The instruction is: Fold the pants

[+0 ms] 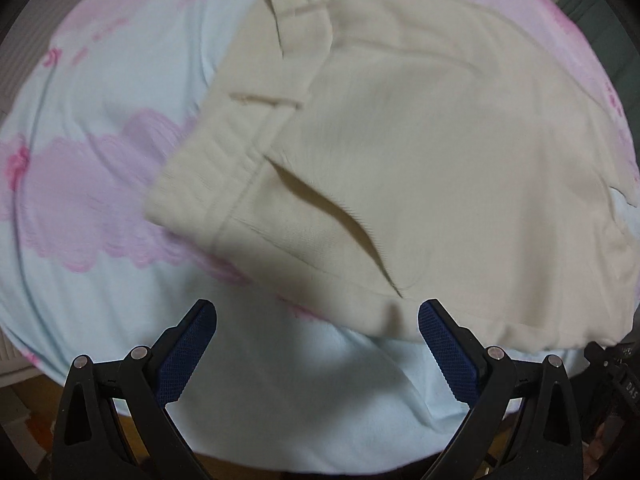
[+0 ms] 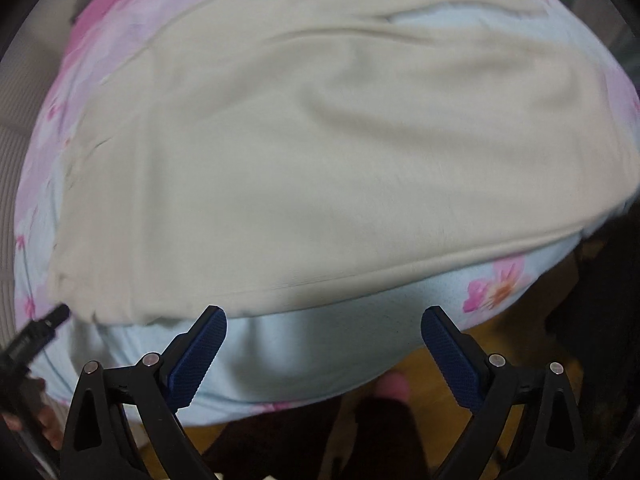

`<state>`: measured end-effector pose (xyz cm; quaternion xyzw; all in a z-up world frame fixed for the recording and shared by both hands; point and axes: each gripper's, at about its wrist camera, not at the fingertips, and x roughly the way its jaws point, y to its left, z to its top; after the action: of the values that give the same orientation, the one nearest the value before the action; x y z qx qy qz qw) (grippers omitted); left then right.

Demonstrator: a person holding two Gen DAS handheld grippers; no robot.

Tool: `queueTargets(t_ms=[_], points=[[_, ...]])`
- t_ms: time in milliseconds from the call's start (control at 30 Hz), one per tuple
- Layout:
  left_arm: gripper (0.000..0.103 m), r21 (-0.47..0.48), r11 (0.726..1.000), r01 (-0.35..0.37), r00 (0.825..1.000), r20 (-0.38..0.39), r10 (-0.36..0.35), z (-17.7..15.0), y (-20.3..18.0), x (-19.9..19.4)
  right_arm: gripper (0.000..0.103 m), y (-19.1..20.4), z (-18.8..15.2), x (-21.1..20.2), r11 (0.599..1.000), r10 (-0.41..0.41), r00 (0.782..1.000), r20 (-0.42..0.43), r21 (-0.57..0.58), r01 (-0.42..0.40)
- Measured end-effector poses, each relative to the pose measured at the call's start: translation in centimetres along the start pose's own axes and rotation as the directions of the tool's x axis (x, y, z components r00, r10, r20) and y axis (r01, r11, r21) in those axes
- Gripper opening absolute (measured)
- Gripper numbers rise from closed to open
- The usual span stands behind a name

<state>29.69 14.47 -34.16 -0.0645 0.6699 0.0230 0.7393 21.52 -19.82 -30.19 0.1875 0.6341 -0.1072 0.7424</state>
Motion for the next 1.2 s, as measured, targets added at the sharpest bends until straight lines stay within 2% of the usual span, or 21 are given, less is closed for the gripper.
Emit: queueTargets(t_ms=[133,233,333,400,467,500,533,567,700,867,967,1033,1133,1167,1200], points=[[0.101,-0.041,0.998,0.04,0.998,-0.054,-0.043,1.1,0.0,2.2,0.093,-1.3,0.3,1.9,0.997,-0.006,0.999,-0.033,0.073,0.008],[0.091,-0.064,0.996,0.062,0.996,-0.056,-0.066,1.9,0.0,2.8,0.091,-1.7,0.9,2.9,0.994,0.001,0.999,-0.041,0.107,0.003],[0.072,-0.101,0.988,0.12,0.99,-0.06,-0.126,3.2,0.1,2.5,0.083,-2.0,2.0,3.3,0.99,-0.007,0.999,-0.044,0.144,0.013],[0.058,-0.123,0.984,0.132,0.988,-0.061,-0.141,3.6,0.2,1.9,0.074,-1.9,2.5,3.4,0.988,-0.027,0.999,-0.046,0.152,0.033],[0.047,-0.137,0.982,0.131,0.988,-0.067,-0.141,3.8,0.4,1.1,0.056,-1.6,2.9,3.4,0.988,-0.051,0.998,-0.045,0.141,0.057],[0.043,-0.136,0.982,0.135,0.987,-0.068,-0.145,3.9,0.5,0.4,0.05,-1.4,3.2,3.3,0.99,-0.074,0.996,-0.041,0.118,0.078],[0.041,-0.127,0.982,0.14,0.987,-0.062,-0.149,3.9,0.6,-0.2,0.033,-1.2,3.5,3.1,0.991,-0.091,0.995,-0.037,0.096,0.094],[0.036,-0.11,0.984,0.143,0.987,-0.054,-0.149,3.9,0.4,-1.1,0.023,-1.0,3.8,2.8,0.992,-0.099,0.994,-0.033,0.078,0.102],[0.019,-0.05,0.986,0.156,0.988,0.002,-0.156,4.0,-0.5,-6.1,0.017,-0.3,4.7,0.4,0.994,-0.101,0.995,0.02,0.043,0.1],[0.013,-0.017,0.984,0.18,0.976,0.127,-0.176,4.8,-1.3,-11.2,0.016,0.8,7.1,-6.5,0.998,-0.048,0.988,0.15,0.038,0.042],[0.011,-0.035,0.978,0.204,0.956,0.22,-0.192,6.4,-1.8,-14.2,0.016,0.9,8.2,-10.2,1.0,-0.018,0.971,0.237,0.017,0.014],[0.006,-0.039,0.976,0.212,0.935,0.299,-0.191,8.2,-1.6,-15.9,0.015,0.8,10.2,-12.2,1.0,0.023,0.957,0.289,0.003,-0.025],[0.005,-0.041,0.979,0.201,0.897,0.409,-0.167,11.2,-1.8,-17.7,0.015,1.4,13.2,-14.4,0.997,0.08,0.94,0.331,-0.025,-0.076],[0.005,-0.04,0.981,0.187,0.895,0.418,-0.154,11.8,-2.0,-17.6,0.015,3.0,14.9,-14.7,0.995,0.099,0.935,0.342,-0.039,-0.091],[0.005,-0.043,0.982,0.183,0.901,0.406,-0.15,12.6,-2.5,-17.7,0.015,3.8,16.1,-14.2,0.994,0.111,0.932,0.345,-0.05,-0.1]])
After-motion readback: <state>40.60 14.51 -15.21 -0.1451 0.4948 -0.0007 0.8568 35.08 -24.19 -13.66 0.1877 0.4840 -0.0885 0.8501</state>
